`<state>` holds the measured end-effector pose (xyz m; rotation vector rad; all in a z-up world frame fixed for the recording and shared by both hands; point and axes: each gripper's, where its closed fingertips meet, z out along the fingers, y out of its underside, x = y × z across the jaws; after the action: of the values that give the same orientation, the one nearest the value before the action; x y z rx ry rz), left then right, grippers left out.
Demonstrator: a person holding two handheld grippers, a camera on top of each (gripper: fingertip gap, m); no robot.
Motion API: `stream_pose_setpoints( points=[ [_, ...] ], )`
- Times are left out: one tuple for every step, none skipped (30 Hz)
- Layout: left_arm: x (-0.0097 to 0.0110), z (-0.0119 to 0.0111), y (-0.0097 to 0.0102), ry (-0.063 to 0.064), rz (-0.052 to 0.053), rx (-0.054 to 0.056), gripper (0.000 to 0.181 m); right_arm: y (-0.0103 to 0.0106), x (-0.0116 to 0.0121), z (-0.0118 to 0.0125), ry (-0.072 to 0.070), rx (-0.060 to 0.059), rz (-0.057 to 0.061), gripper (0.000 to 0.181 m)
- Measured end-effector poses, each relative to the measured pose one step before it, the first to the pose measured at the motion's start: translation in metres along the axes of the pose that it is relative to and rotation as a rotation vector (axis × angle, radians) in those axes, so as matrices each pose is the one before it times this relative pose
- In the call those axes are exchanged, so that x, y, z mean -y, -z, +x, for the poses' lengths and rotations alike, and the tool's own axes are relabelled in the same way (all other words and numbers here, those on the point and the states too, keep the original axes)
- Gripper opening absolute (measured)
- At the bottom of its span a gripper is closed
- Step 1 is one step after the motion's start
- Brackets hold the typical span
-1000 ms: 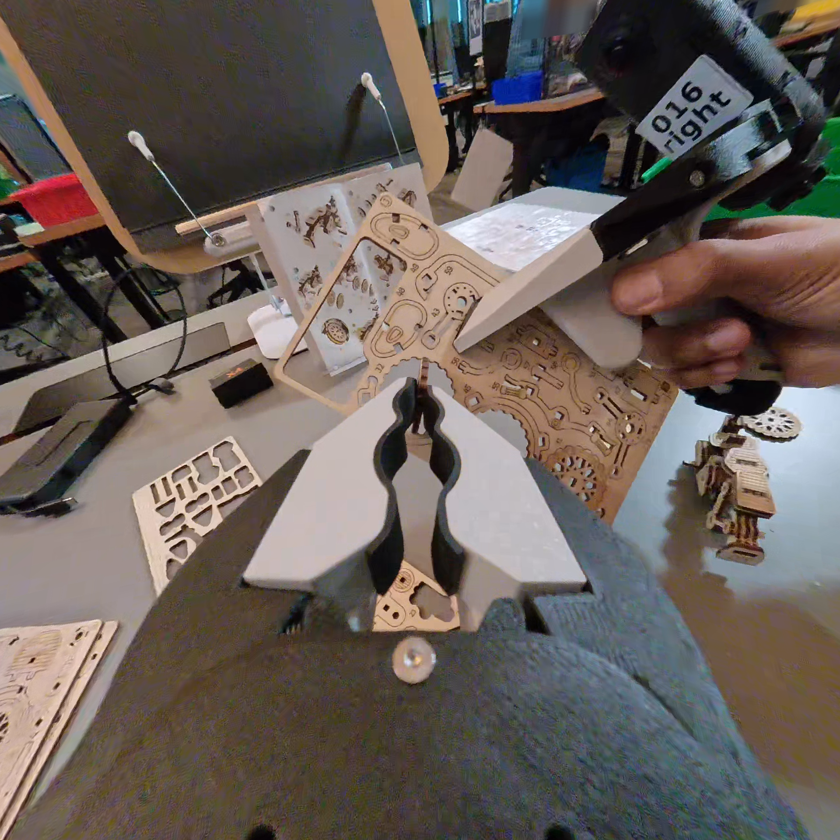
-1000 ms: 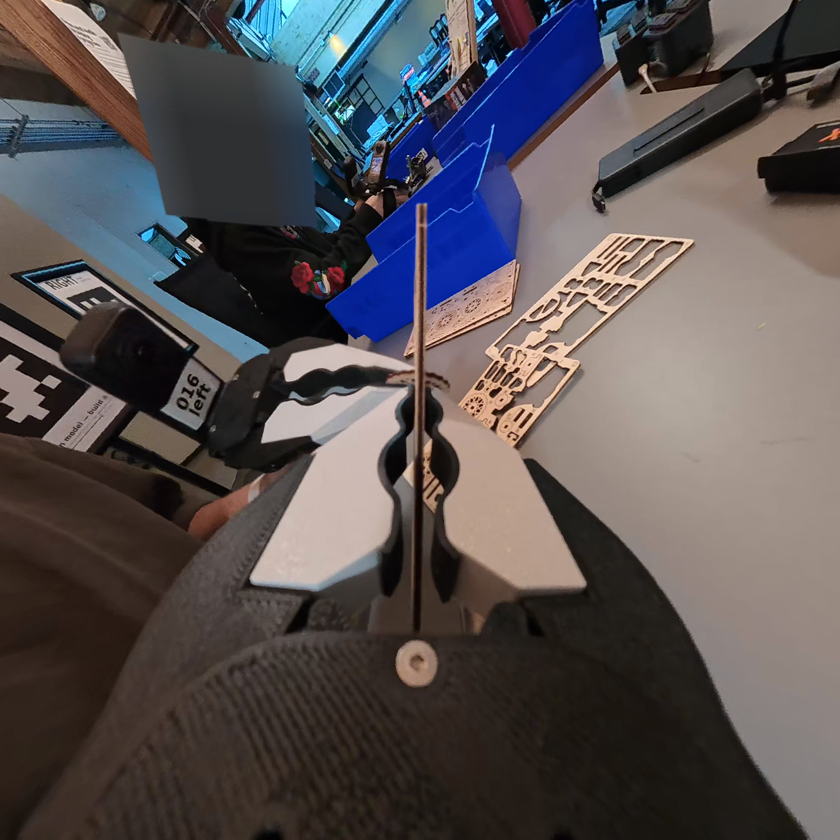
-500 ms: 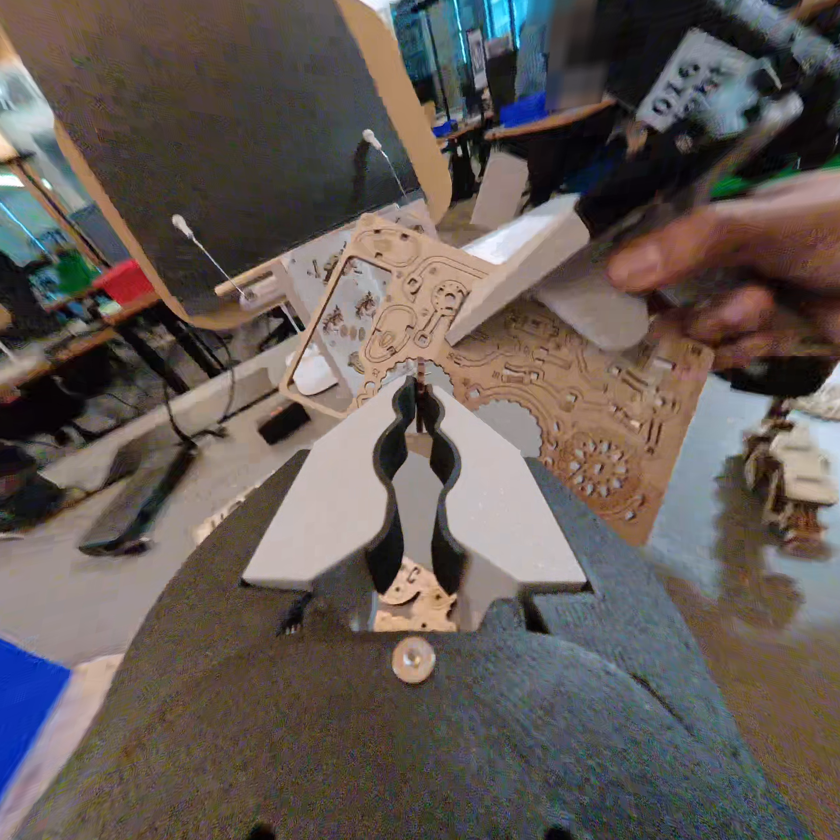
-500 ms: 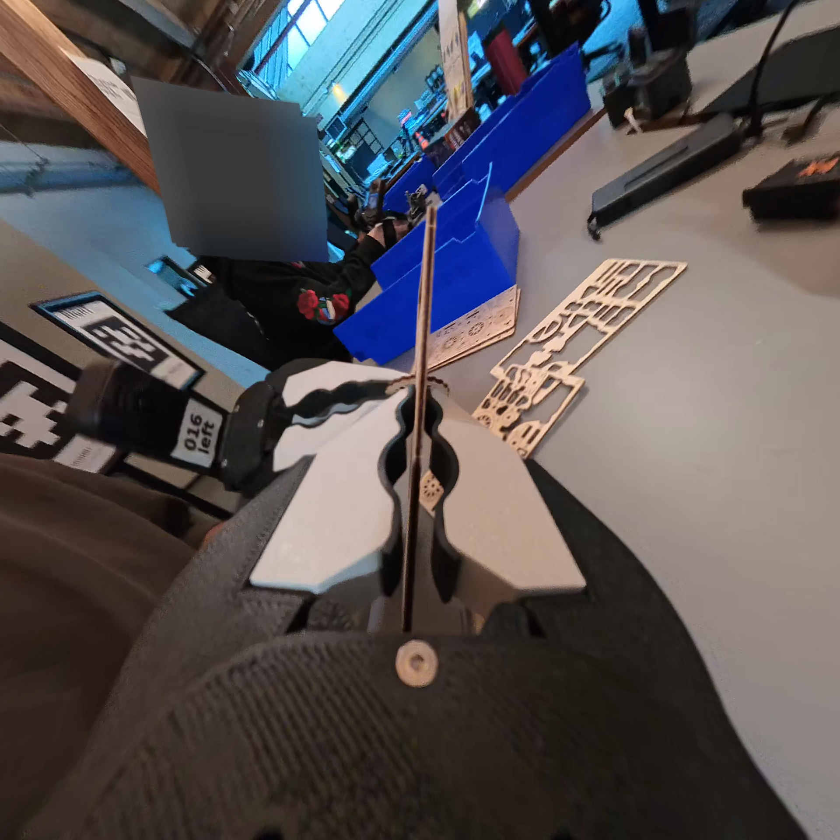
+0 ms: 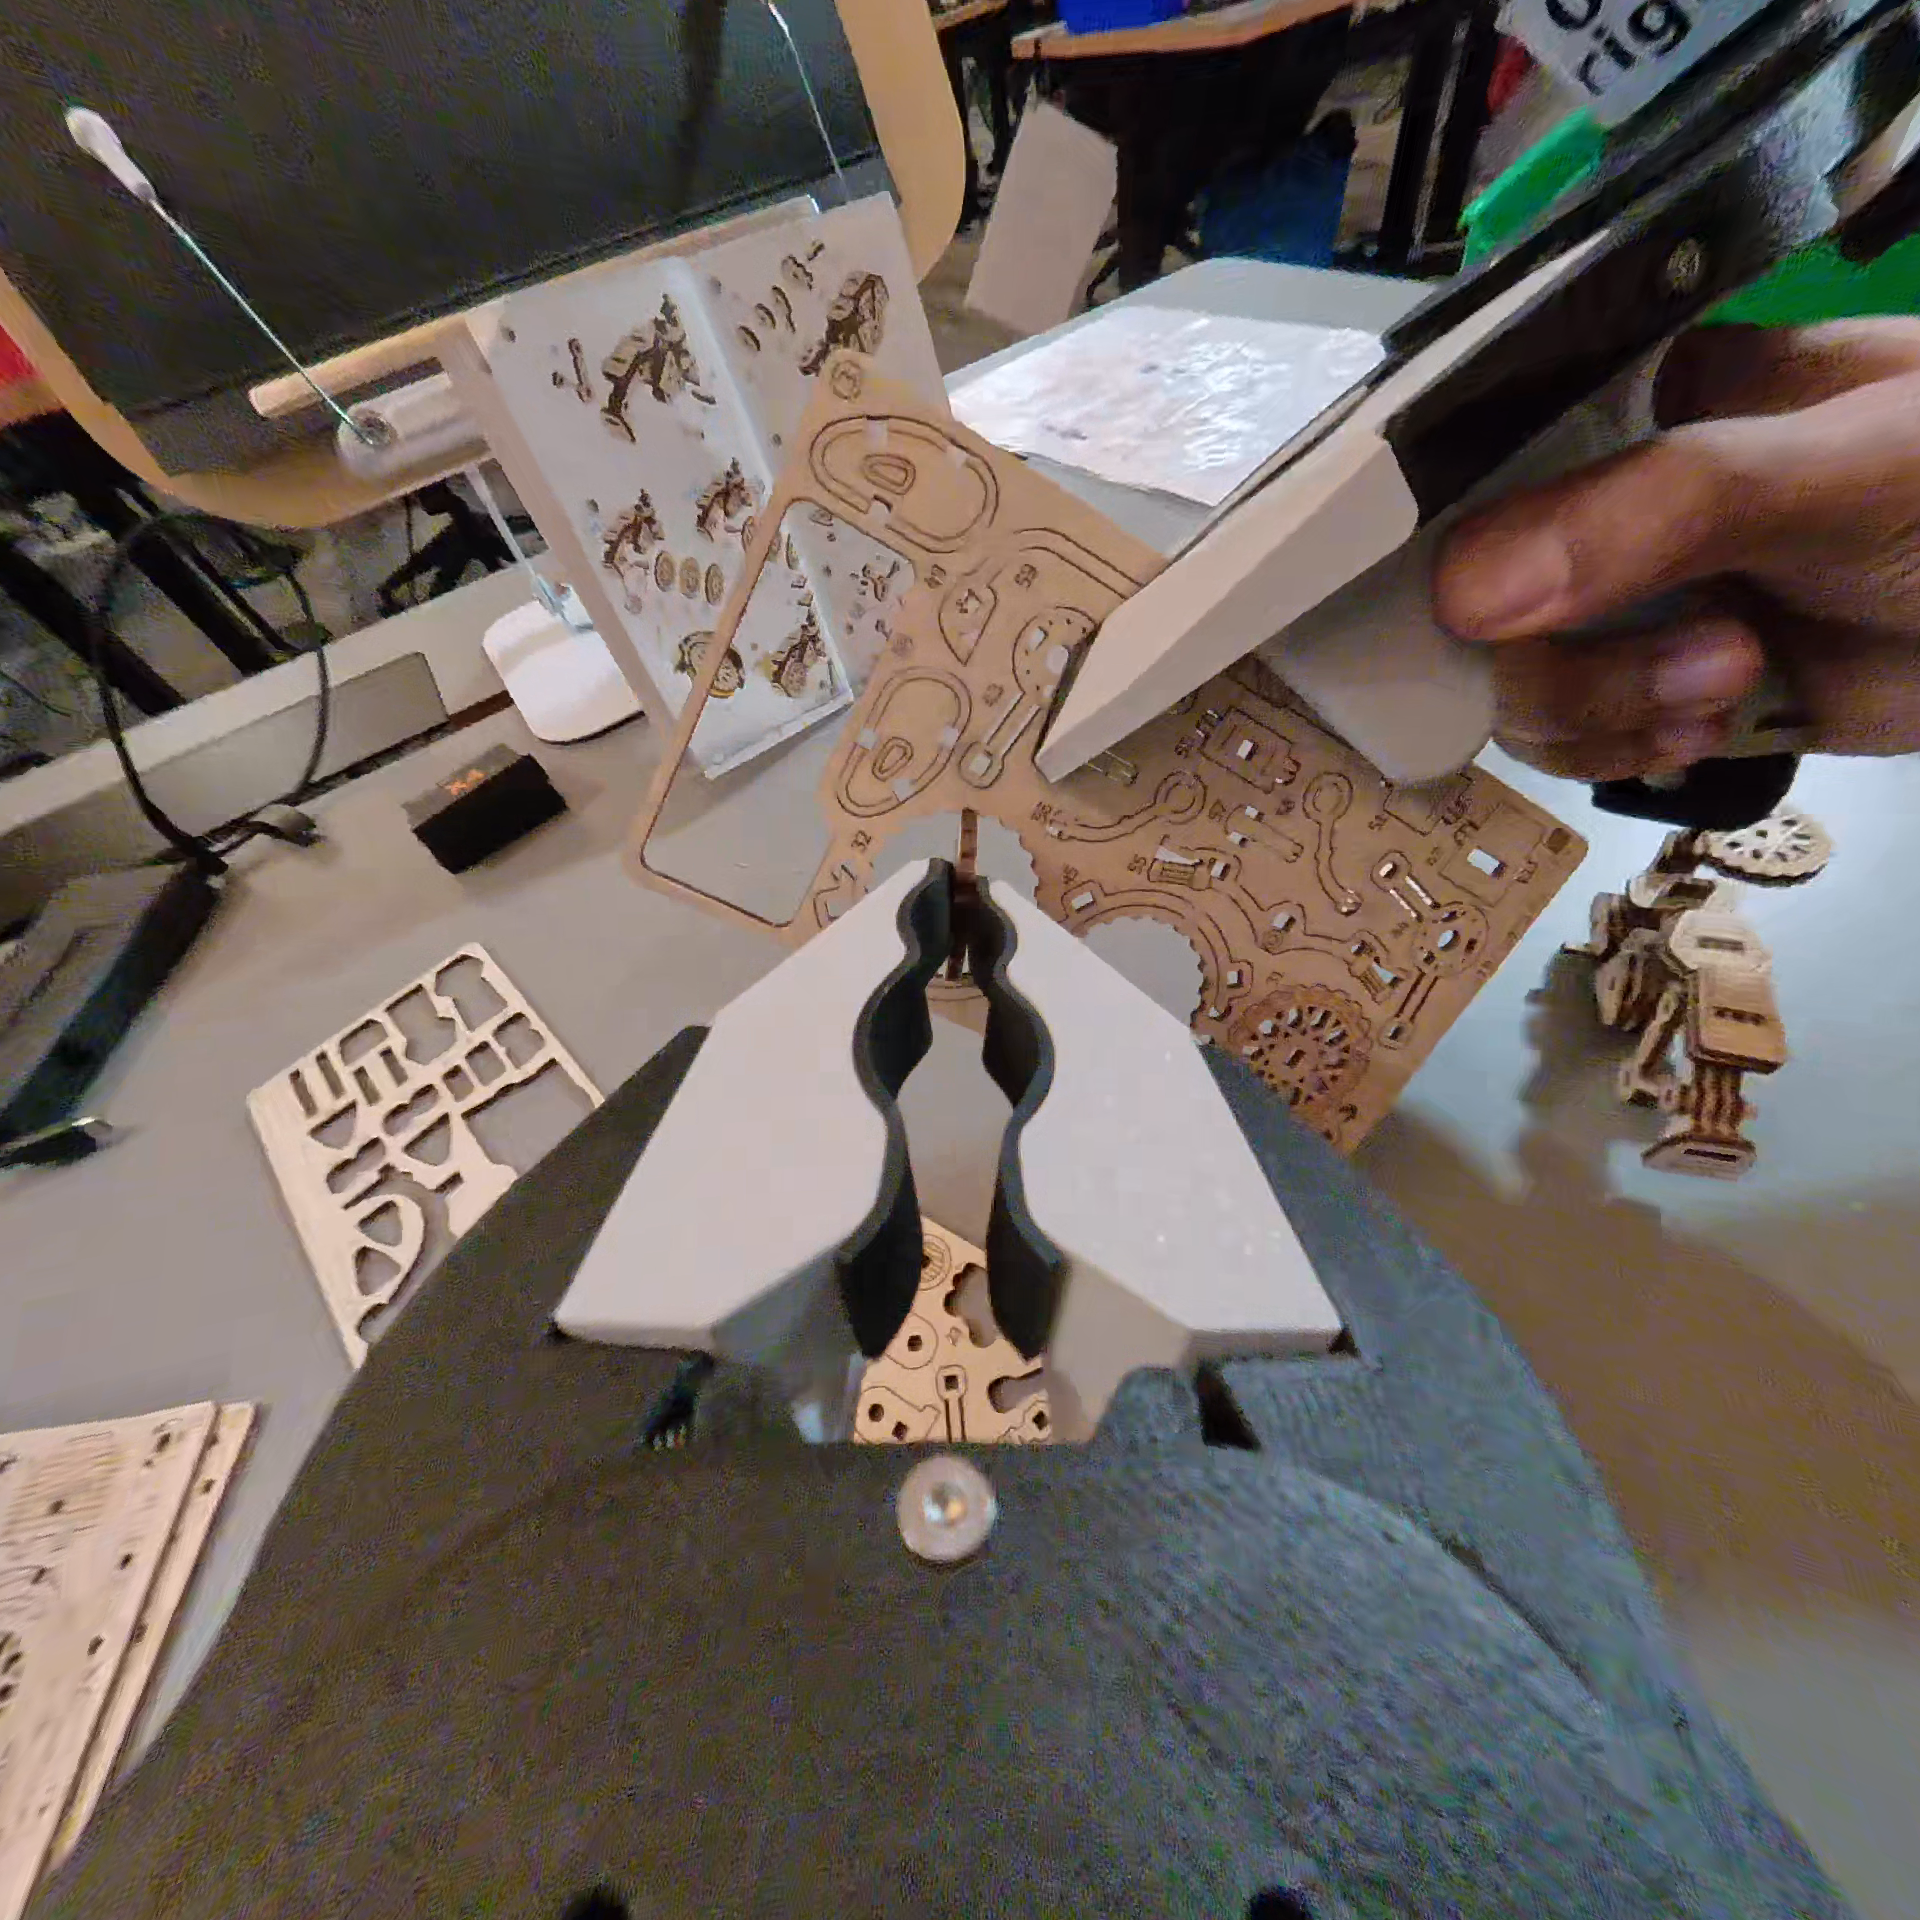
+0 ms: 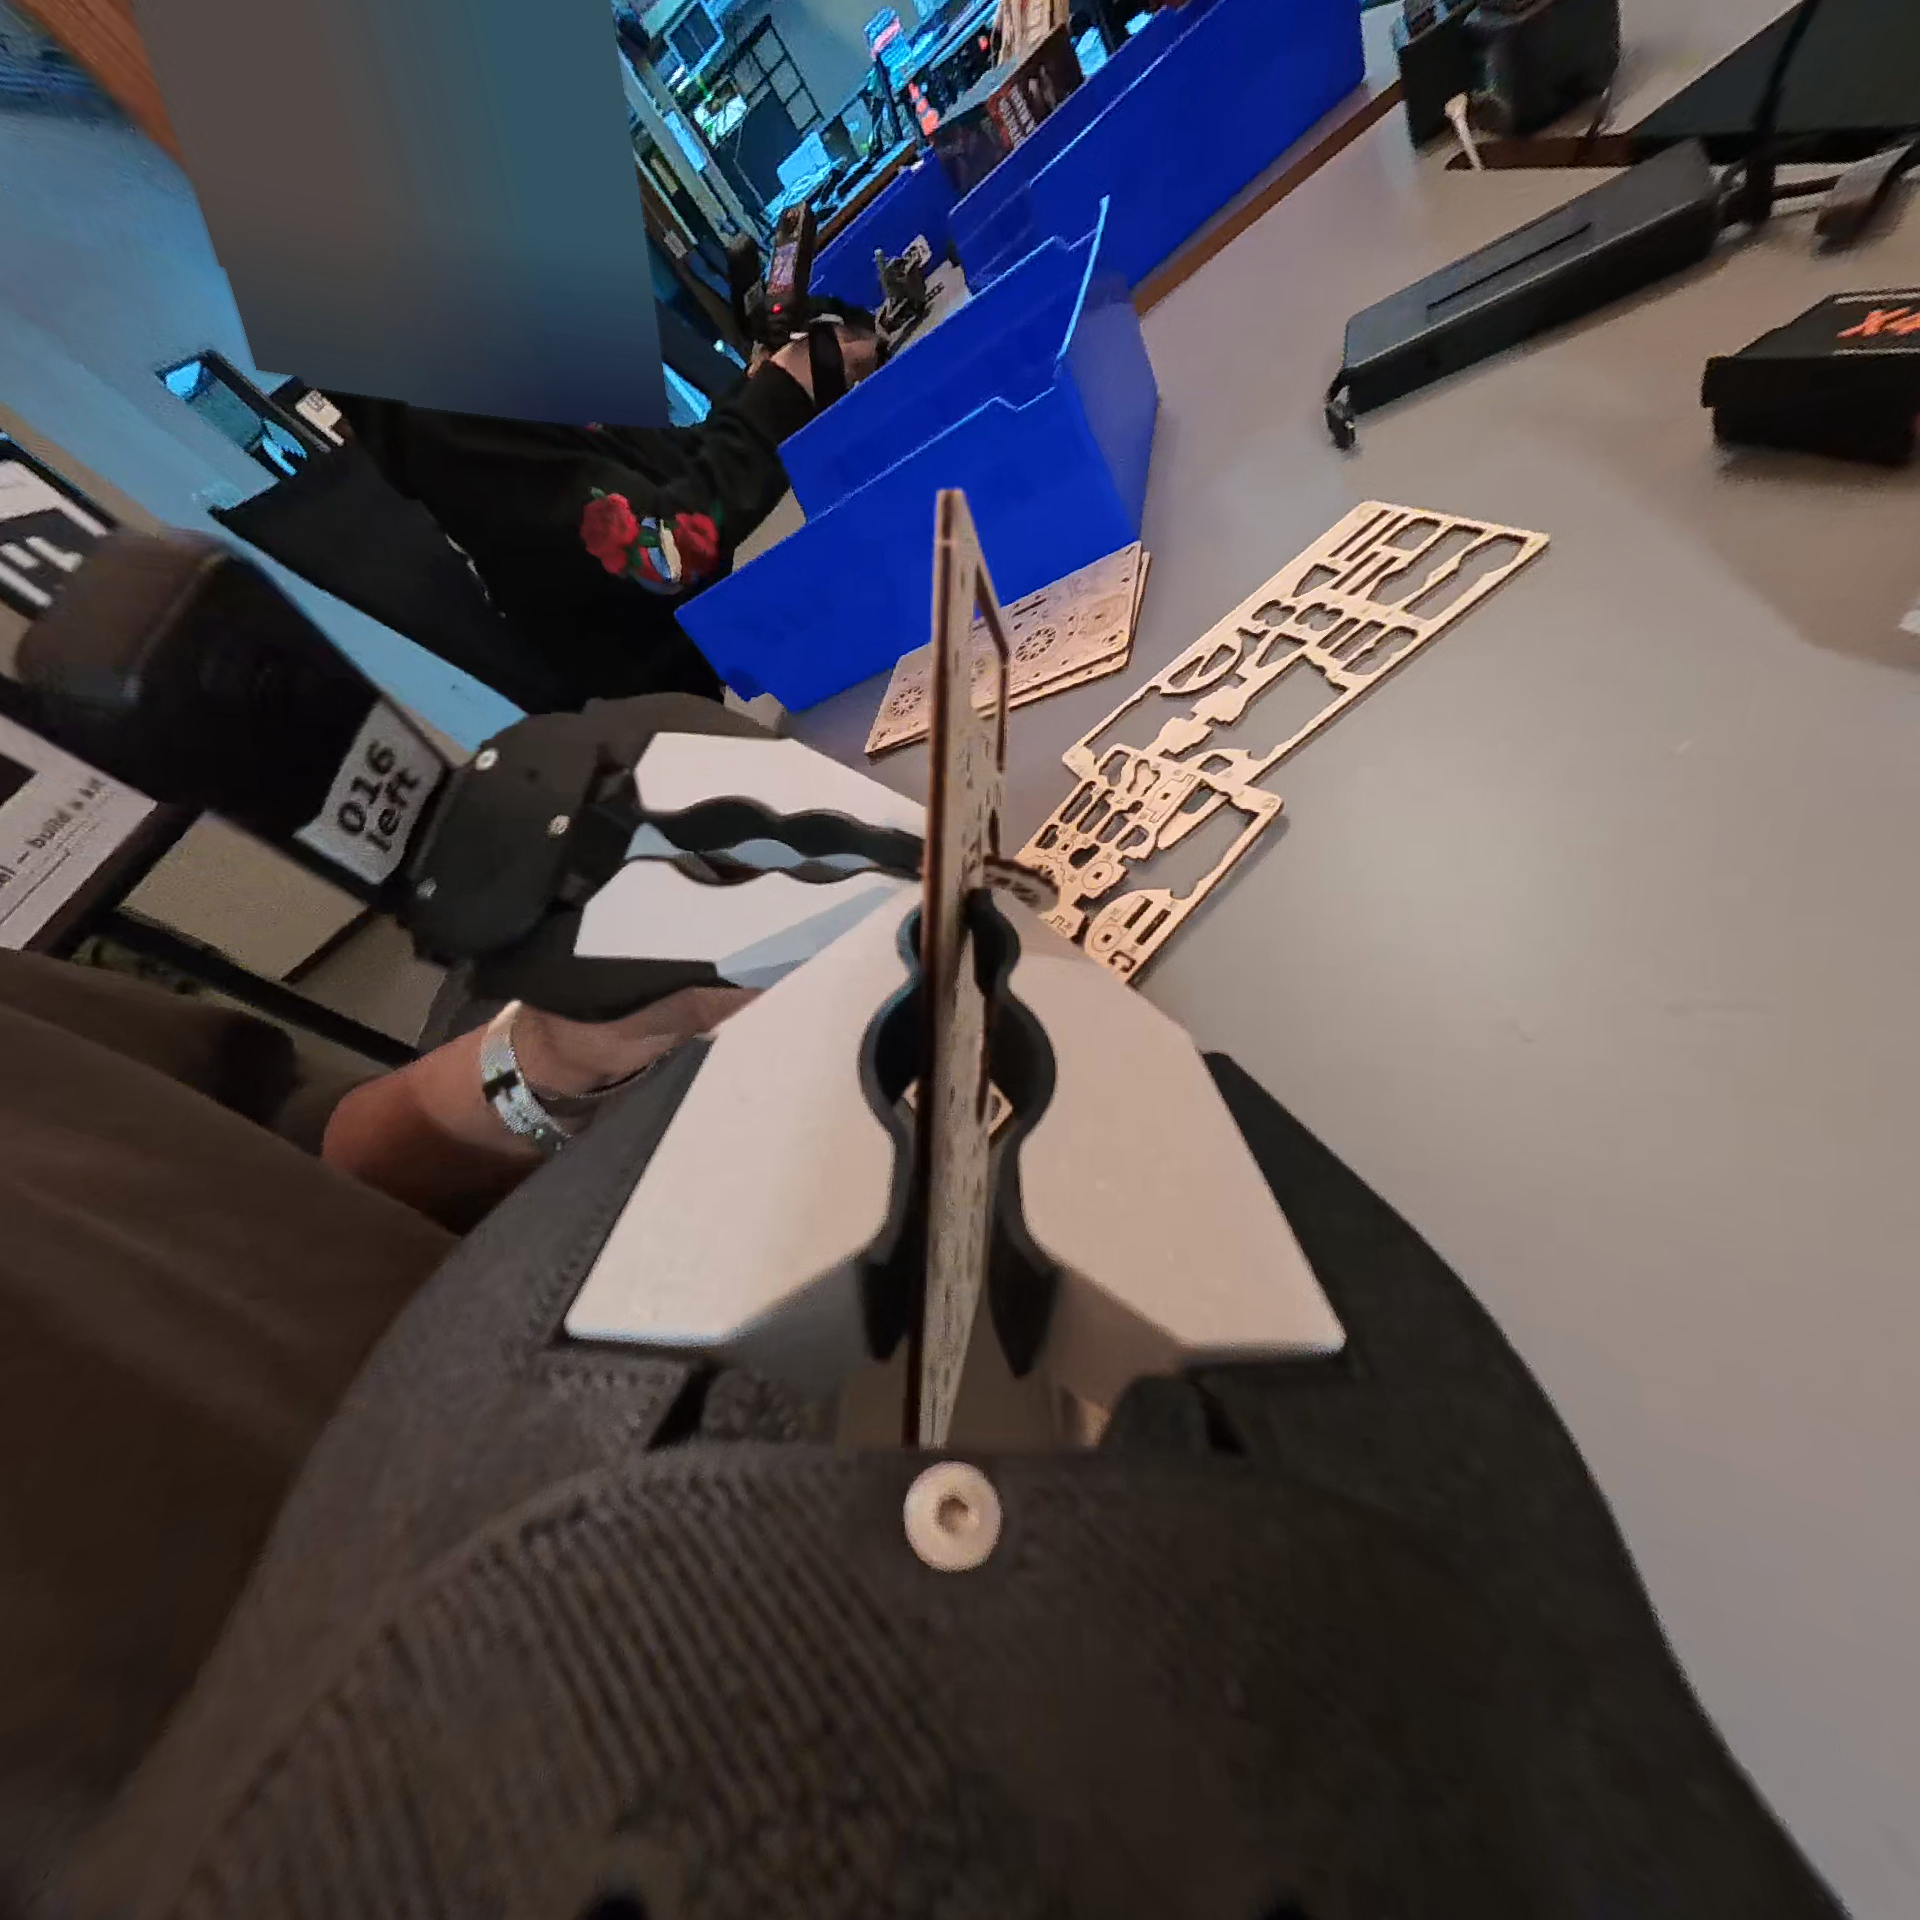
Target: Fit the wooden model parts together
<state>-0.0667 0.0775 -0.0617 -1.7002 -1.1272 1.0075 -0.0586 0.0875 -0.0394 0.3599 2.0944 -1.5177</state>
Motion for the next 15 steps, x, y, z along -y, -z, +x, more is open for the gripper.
stream_pose_setpoints(
  points=[
    [0.00077,-0.00081,0.00073,0.019,0.0125,-0.0068,0.004,-0.00009,0.00071,-0.00033,0.0025,0.0061,0.0005,0.003],
    [0.00354,-0.00071,0.00124,-0.0174,0.0185,0.0215,0.004,0.00053,0.00227,0.00086,-0.0024,0.0004,0.0149,0.002],
    [0.00502,0.00017,0.00175,-0.0301,0.0234,0.0295,0.004,0.00112,0.00279,-0.00001,-0.0146,0.0142,0.0194,0.001],
    [0.00526,0.00008,0.0006,-0.0192,0.03,0.0217,0.003,0.00185,0.00336,-0.00016,-0.0356,0.0253,0.0233,0.001],
    [0.00411,-0.00144,0.00123,0.0088,0.0321,0.024,0.006,0.00359,0.00489,0.00215,-0.0418,0.0169,0.0378,0.001],
    [0.00289,-0.00162,0.00201,0.0314,0.0332,0.0119,0.022,0.00582,0.00578,0.00412,-0.0284,0.0088,0.0436,0.001],
    [0.00221,0.00134,0.0014,0.0552,0.0291,-0.0251,0.039,0.00651,0.00465,0.00432,-0.0235,0.0102,0.0313,0.001],
    [0.00261,-0.00072,0.00272,0.0977,0.0253,-0.031,0.045,0.00569,0.00351,0.00155,-0.0235,0.0244,0.0206,0.001],
    [0.00284,0.00151,0.00139,0.1354,0.025,-0.0593,0.048,0.00402,0.00298,-0.00231,-0.0205,0.0393,0.0176,0.001],
    [0.00371,0.00186,0.0003,0.1716,0.031,-0.0712,0.054,0.00207,0.00151,-0.0035,-0.0162,0.0379,0.0121,0.001],
    [0.00261,0.0008,-0.00001,0.1855,0.0273,-0.0699,0.055,0.00006,-0.00028,-0.00234,-0.008,0.0225,0.005,0.001],
    [0.00027,0.00132,-0.00037,0.1602,0.0127,-0.0749,0.056,-0.00129,-0.00214,-0.00167,0.0045,0.0129,-0.0023,0.001],
    [-0.00128,-0.00006,0.00002,0.1278,0.004,-0.0617,0.056,-0.00202,-0.00275,-0.00131,0.0099,0.0071,-0.0059,0.001],
    [-0.00094,-0.00034,0.00067,0.0885,0.0031,-0.0469,0.056,-0.00231,-0.00303,-0.00068,0.0077,0.0019,-0.008,0.001],
    [-0.00039,0.00036,0.00128,0.0464,0.006,-0.0327,0.053,-0.00223,-0.00257,-0.00025,0.0046,0.0016,-0.0075,0.001]
  ],
)
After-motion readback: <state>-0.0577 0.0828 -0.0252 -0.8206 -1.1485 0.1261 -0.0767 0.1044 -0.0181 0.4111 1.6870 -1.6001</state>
